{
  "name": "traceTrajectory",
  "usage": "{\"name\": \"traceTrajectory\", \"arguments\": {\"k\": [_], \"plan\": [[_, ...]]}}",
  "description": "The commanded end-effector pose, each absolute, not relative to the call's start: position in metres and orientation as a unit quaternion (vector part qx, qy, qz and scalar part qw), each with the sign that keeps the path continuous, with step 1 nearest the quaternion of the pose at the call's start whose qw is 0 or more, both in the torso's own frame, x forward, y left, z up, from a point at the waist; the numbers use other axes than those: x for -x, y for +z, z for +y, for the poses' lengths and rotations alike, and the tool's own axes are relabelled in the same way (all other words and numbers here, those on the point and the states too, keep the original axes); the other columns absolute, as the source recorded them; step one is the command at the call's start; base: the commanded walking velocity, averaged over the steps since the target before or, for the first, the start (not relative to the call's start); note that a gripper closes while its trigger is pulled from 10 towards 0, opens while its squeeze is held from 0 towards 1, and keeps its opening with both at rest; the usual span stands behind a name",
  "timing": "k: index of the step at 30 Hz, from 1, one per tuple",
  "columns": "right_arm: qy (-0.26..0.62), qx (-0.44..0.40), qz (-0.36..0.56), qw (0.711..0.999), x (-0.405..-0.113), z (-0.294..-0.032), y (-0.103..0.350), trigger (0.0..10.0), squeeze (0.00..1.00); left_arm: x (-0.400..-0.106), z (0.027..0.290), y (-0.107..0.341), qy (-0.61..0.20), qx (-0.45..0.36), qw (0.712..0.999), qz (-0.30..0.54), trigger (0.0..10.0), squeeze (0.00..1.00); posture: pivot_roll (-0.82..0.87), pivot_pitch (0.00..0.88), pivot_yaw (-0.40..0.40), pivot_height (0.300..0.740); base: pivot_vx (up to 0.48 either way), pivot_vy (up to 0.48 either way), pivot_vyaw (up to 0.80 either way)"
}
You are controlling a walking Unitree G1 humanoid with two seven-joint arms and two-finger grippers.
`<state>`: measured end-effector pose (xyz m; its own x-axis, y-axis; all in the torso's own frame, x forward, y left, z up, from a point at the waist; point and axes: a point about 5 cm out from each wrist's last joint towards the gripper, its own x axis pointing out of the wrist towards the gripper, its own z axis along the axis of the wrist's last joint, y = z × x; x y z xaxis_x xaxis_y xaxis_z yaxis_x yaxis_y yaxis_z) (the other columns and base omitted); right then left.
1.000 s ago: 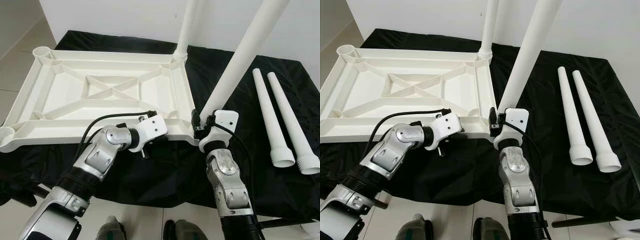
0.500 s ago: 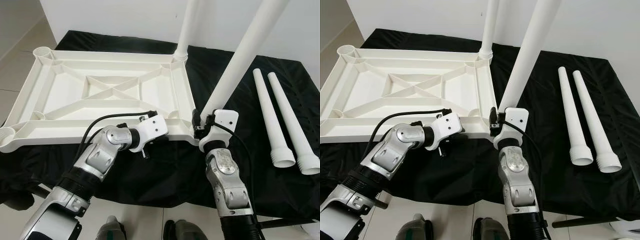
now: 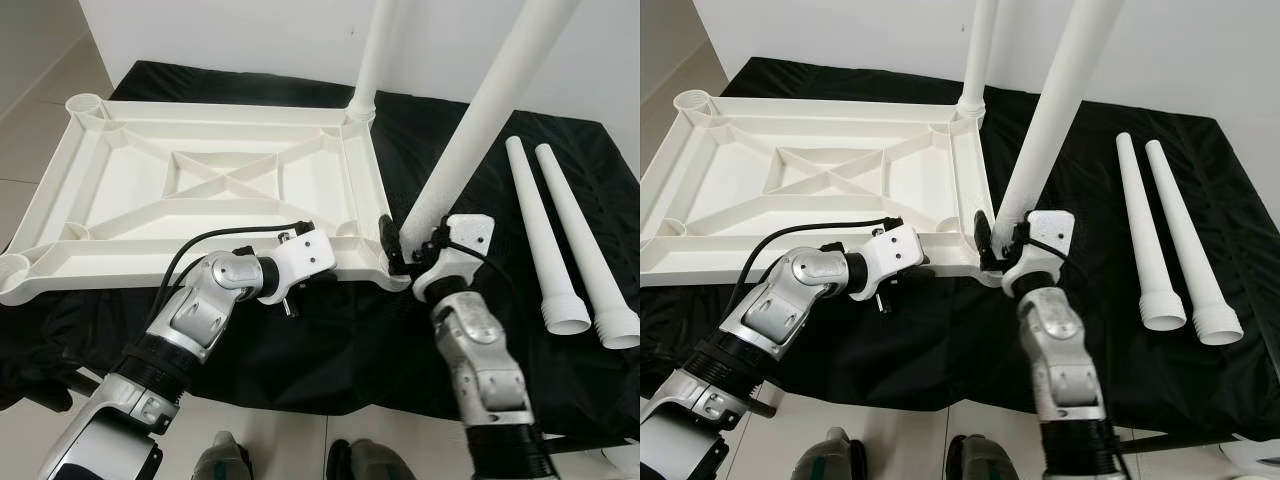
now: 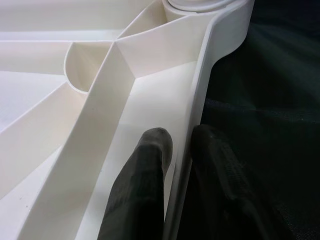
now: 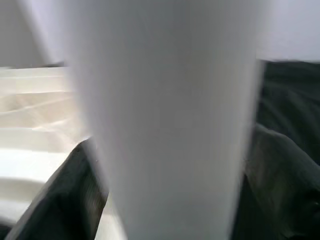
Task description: Building children table
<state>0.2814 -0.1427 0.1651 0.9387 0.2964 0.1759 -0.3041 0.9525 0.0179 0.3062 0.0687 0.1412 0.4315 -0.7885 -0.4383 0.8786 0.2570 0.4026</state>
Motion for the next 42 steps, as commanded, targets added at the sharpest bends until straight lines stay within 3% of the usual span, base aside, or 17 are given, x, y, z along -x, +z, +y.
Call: {"name": "traceTrajectory", "arguments": {"k": [1,7,13,16,33,42], "plan": [[0.172,-0.027,-0.09,0.981,-0.282,-0.147,0.166,10.0,0.0,-0.307,0.064,0.155,-0.523,-0.309,0.793,0.039,10.0,0.0,-0.02,0.062,-0.047,0.74,0.0,0.0,0.0],[0.182,0.0,-0.09,0.979,-0.291,-0.167,0.171,10.0,0.0,-0.307,0.064,0.156,-0.523,-0.309,0.793,0.039,10.0,0.0,-0.02,0.063,-0.046,0.74,0.0,0.0,0.0],[0.309,0.066,-0.071,0.946,-0.279,-0.15,0.163,10.0,0.0,-0.307,0.064,0.157,-0.523,-0.308,0.794,0.039,10.0,0.0,-0.02,0.065,-0.043,0.74,0.0,0.0,0.0],[0.309,0.073,-0.068,0.946,-0.281,-0.151,0.162,10.0,0.0,-0.307,0.064,0.157,-0.524,-0.308,0.793,0.038,10.0,0.0,-0.02,0.066,-0.043,0.74,0.0,0.0,0.0],[0.349,0.052,-0.063,0.934,-0.285,-0.185,0.165,10.0,0.0,-0.306,0.063,0.157,-0.527,-0.307,0.791,0.039,10.0,0.0,-0.02,0.073,-0.032,0.74,0.0,0.0,0.0],[0.381,0.049,-0.049,0.922,-0.287,-0.191,0.162,10.0,0.0,-0.305,0.063,0.157,-0.529,-0.307,0.79,0.039,10.0,0.0,-0.02,0.073,-0.028,0.74,0.0,0.0,0.0]]}}
